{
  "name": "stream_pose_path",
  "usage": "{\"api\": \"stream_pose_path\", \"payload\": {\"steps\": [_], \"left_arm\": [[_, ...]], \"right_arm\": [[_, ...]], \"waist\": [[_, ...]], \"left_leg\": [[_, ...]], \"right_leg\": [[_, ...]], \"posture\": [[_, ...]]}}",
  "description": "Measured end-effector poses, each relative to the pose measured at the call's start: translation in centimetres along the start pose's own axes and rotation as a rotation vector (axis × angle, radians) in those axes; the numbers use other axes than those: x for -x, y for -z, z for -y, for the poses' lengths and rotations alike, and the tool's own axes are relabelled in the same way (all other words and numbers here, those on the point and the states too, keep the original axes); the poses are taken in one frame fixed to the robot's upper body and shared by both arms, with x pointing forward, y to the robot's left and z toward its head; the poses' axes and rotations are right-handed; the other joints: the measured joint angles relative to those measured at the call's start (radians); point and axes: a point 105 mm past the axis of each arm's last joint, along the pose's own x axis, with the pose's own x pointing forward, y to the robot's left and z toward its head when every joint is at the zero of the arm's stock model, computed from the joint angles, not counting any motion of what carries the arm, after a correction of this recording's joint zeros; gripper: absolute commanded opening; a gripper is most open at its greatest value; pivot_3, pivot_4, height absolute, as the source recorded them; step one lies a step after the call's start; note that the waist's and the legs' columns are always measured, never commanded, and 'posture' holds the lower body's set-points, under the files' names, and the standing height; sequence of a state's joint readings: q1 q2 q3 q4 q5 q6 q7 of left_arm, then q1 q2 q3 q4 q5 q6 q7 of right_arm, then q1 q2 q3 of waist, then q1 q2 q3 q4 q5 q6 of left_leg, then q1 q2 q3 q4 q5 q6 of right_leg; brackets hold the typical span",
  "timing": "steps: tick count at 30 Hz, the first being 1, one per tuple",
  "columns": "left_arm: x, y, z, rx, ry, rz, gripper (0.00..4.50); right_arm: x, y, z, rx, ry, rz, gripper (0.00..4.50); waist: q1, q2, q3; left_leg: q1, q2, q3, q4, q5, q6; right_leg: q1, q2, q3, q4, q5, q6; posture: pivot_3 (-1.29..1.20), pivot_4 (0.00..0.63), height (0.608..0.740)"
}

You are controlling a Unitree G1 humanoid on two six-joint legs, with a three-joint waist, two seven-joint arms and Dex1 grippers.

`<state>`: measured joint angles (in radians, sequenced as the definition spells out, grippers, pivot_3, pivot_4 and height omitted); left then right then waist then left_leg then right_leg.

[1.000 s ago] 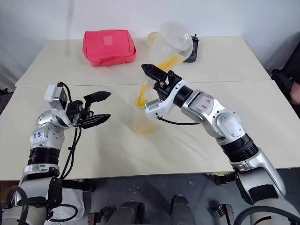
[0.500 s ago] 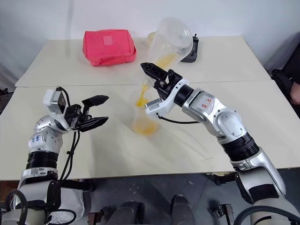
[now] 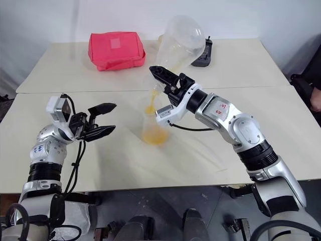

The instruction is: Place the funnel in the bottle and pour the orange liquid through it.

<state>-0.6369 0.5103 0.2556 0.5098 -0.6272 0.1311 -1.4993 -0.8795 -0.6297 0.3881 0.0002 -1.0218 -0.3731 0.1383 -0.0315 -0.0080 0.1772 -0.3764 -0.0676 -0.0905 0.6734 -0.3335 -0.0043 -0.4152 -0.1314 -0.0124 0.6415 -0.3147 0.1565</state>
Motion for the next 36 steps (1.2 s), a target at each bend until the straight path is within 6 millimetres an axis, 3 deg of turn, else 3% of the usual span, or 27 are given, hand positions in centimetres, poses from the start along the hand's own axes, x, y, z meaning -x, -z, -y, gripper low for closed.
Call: {"api": "stream_pose_path", "payload": {"steps": [23,31,36], "left_arm": [[-0.1,0.0,0.2,0.007,0.008,-0.003,4.5],[-0.8,-0.5,-1.3,-0.018,-0.003,0.003,4.5],[-1.4,-0.4,-1.7,-0.023,0.003,-0.002,4.5]], "right_arm": [[0.4,-0.8,-0.1,0.001,0.009,0.028,2.42],[0.8,-0.9,0.1,-0.228,0.008,-0.026,2.42],[1.0,0.8,1.2,-0.582,0.081,-0.172,2.42]], "waist": [[0.0,0.0,0.0],[0.001,0.0,0.0],[-0.001,0.0,0.0]], "left_leg": [[0.0,0.0,0.0,0.0,0.0,0.0],[0.0,0.0,0.0,0.0,0.0,0.0],[0.0,0.001,0.0,0.0,0.0,0.0]], "right_leg": [[0.0,0.0,0.0,0.0,0.0,0.0],[0.0,0.0,0.0,0.0,0.0,0.0],[0.0,0.0,-0.001,0.0,0.0,0.0]], "posture": [[0.0,0.15,0.74],[0.0,0.15,0.74],[0.0,0.15,0.74]]}}
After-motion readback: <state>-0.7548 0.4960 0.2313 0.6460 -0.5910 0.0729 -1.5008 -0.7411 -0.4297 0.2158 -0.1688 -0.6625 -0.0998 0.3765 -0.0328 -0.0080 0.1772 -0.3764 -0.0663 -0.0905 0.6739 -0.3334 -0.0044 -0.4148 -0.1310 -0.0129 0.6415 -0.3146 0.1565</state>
